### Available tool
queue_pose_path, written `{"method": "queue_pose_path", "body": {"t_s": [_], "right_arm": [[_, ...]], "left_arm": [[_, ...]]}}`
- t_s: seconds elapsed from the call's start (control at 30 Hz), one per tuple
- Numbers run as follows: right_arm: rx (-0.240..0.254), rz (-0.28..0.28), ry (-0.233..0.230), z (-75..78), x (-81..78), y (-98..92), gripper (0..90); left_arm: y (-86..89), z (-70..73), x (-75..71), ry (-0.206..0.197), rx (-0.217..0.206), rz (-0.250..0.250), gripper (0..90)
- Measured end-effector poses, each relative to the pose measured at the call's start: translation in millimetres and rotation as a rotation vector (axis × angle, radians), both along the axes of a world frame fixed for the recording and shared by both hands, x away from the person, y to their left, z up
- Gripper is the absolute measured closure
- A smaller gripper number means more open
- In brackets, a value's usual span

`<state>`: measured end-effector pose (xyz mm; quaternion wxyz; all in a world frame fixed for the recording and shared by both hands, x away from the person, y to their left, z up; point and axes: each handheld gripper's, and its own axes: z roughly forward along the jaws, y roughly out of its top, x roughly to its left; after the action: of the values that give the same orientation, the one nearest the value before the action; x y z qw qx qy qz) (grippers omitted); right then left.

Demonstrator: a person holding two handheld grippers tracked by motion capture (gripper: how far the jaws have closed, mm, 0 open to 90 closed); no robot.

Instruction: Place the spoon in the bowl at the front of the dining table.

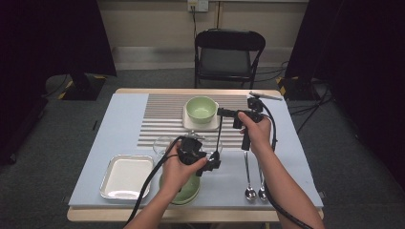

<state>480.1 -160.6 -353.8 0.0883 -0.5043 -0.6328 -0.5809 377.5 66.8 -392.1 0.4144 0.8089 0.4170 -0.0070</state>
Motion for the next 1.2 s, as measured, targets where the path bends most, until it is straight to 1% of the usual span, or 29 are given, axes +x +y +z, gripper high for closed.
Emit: {"method": "queue_pose_path", "body": {"t_s": [0.13,0.17,0.2,0.23,0.27,0.37,0.53,0.57,0.63,0.7,0.8,0.83,0.93,0.97,1.2], "right_arm": [[-0.003,0.001,0.003,3.1,-0.4,4.4,90.0],[-0.004,0.003,0.003,3.7,-0.6,5.5,90.0],[-0.003,0.005,0.003,4.5,-1.1,6.7,90.0],[-0.002,0.006,0.002,5.1,-1.4,7.9,90.0],[0.001,0.004,0.006,6.0,-2.0,9.3,90.0],[0.009,0.008,0.007,7.4,-2.8,11.8,90.0],[0.011,0.011,0.005,9.3,-4.9,13.3,90.0],[0.016,0.012,0.007,9.4,-5.2,13.2,90.0],[0.022,0.01,0.008,9.3,-5.6,12.6,90.0],[0.026,0.013,0.01,9.6,-6.3,12.3,90.0],[0.032,0.01,0.007,12.0,-8.9,11.4,90.0],[0.033,0.01,0.006,12.7,-9.6,11.1,90.0],[0.035,0.007,0.001,16.2,-12.5,9.5,90.0],[0.036,0.007,0.001,17.4,-13.4,8.9,90.0],[0.047,-0.001,0.006,22.9,-17.2,7.4,90.0]], "left_arm": [[15.2,0.6,2.9,-0.021,0.018,0.04,33.2],[20.1,0.9,4.1,-0.019,0.011,0.045,33.3],[24.2,1.2,5.0,-0.013,-0.008,0.046,36.7],[28.1,2.1,5.6,-0.011,-0.017,0.046,37.7],[29.8,3.1,5.5,-0.013,-0.017,0.048,38.1],[31.9,5.6,4.5,-0.021,-0.017,0.052,34.2],[32.7,6.7,3.1,-0.019,-0.024,0.043,33.5],[32.9,7.5,2.7,-0.023,-0.019,0.042,33.4],[33.0,9.2,1.7,-0.026,-0.025,0.042,33.3],[33.2,11.3,0.8,-0.037,-0.011,0.042,33.0],[33.8,13.1,0.0,-0.04,-0.007,0.047,32.5],[34.4,14.3,-0.9,-0.046,0.004,0.049,32.5],[35.7,17.2,-2.3,-0.055,0.005,0.062,32.4],[37.1,18.6,-2.5,-0.065,0.016,0.066,32.4],[47.6,22.8,-1.4,-0.082,0.029,0.096,32.8]]}}
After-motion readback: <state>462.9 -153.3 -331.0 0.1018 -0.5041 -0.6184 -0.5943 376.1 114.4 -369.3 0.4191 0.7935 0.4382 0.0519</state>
